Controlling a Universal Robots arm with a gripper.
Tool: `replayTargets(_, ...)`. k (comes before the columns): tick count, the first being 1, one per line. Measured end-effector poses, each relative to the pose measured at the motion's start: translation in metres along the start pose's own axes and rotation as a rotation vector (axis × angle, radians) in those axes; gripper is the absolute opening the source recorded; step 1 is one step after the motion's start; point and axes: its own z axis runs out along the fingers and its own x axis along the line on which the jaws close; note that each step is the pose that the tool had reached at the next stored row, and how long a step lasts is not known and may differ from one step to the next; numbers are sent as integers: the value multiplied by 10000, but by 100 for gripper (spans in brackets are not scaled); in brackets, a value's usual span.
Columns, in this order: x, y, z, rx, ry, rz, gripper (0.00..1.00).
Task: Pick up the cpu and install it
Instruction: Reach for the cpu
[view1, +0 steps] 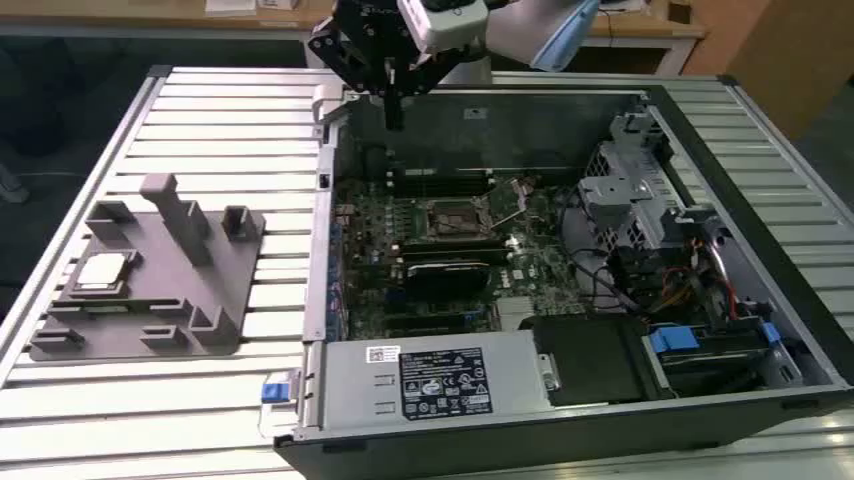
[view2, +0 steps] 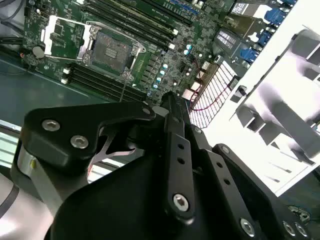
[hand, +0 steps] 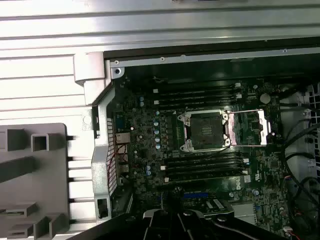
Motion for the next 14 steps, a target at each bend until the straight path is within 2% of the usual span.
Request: replayTargets(14, 18, -1, 0, -31, 2, 1, 11)
